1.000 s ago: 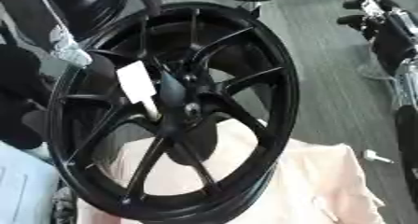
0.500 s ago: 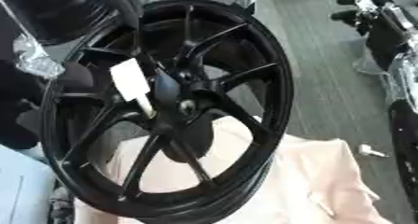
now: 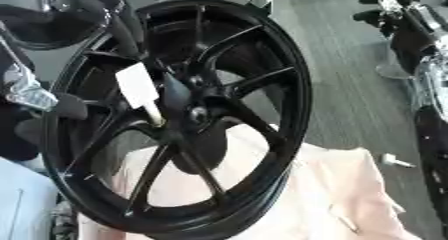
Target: Pull the pin out of the wheel hub.
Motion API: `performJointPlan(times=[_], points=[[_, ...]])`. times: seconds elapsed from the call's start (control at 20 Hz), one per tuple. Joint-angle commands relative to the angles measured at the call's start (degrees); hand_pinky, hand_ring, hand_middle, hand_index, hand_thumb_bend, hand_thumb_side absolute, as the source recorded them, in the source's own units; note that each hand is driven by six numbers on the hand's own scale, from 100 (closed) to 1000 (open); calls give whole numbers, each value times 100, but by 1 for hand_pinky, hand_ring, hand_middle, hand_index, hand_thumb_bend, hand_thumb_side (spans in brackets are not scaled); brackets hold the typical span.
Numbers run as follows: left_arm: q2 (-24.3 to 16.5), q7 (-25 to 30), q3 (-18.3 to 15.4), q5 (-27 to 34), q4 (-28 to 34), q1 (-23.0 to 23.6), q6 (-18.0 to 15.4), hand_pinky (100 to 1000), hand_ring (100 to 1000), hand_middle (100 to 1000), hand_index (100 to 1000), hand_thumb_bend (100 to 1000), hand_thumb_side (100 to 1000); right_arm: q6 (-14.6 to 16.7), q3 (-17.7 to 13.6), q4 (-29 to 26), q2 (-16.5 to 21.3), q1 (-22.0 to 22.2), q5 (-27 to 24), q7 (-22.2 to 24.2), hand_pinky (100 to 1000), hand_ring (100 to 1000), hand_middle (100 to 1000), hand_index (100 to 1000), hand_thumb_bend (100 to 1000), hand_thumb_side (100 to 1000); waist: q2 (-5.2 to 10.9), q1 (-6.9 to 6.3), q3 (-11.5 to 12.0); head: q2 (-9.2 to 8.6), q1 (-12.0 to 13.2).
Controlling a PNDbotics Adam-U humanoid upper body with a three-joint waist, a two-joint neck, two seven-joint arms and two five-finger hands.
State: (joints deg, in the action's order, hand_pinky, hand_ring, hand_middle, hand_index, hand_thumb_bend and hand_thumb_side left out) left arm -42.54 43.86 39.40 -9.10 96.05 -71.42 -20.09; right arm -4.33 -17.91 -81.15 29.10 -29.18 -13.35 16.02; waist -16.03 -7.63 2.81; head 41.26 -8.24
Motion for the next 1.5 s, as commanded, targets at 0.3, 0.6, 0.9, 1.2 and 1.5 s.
performJointPlan(times=[0.3, 0.6, 0.9, 1.2, 1.5], points=[[1, 810, 4, -29, -19, -105, -845, 849, 829, 795, 829, 444, 527, 25, 16, -90, 197, -88, 2, 16, 957, 715, 763, 841, 126, 563, 89, 48, -17, -15, -17], [66, 810, 111, -162, -143, -85, -941, 845, 830, 805, 822, 444, 519, 32, 24, -88, 192, -95, 6, 23, 957, 714, 763, 841, 124, 564, 79, 55, -25, -32, -16], [138, 810, 222, -289, -326, -62, -1044, 844, 830, 808, 820, 434, 548, 36, 34, -88, 184, -104, 10, 31, 958, 714, 763, 842, 123, 565, 72, 61, -33, -17, -1], [185, 810, 246, -378, -455, -57, -1139, 844, 830, 808, 820, 434, 549, 36, 38, -87, 178, -107, 13, 36, 958, 714, 763, 842, 123, 565, 70, 64, -34, -25, -1], [264, 810, 244, -531, -612, -54, -1180, 843, 831, 806, 818, 469, 467, 40, 57, -86, 163, -121, 25, 57, 958, 714, 763, 842, 121, 568, 59, 70, -44, -49, 10]])
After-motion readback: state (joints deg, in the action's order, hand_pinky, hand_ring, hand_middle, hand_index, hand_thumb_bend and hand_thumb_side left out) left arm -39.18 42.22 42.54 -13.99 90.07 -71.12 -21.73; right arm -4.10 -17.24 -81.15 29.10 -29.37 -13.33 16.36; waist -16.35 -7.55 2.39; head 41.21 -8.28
